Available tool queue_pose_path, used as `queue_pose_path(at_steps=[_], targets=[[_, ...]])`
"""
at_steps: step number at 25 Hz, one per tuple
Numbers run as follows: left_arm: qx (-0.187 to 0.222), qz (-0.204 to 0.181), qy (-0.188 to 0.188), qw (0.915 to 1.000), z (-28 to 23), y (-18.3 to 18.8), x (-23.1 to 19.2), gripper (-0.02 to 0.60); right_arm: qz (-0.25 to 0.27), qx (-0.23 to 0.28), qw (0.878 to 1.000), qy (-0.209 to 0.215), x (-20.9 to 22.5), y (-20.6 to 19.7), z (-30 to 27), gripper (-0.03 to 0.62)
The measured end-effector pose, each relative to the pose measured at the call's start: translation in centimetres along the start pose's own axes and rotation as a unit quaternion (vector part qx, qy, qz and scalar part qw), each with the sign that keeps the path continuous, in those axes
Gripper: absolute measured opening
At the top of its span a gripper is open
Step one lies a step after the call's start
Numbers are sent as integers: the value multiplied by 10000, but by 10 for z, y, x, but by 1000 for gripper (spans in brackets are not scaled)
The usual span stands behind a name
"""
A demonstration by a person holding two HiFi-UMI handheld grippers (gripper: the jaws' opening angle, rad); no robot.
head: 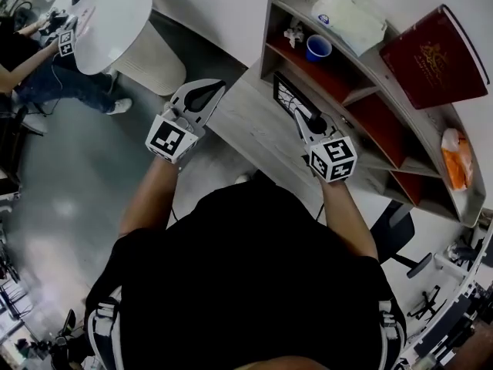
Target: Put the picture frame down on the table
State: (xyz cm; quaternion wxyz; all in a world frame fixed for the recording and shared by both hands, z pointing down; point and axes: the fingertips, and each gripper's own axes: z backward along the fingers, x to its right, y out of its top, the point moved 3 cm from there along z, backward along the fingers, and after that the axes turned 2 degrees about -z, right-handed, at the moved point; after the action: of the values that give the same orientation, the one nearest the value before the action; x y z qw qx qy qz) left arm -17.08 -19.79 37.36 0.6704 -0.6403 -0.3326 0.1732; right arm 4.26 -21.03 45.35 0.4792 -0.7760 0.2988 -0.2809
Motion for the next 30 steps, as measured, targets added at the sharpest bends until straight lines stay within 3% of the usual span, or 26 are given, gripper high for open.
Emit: queue_pose_path(at_steps=[15,30], targets=[[-242,144,549,9981,-8,-42,-7,17,39,-684,9976,102,20,-58,-29,17],[-484,202,626,9967,-22,-76,-15,17,-215,-1372,9902,155,44,-131,-81,17]])
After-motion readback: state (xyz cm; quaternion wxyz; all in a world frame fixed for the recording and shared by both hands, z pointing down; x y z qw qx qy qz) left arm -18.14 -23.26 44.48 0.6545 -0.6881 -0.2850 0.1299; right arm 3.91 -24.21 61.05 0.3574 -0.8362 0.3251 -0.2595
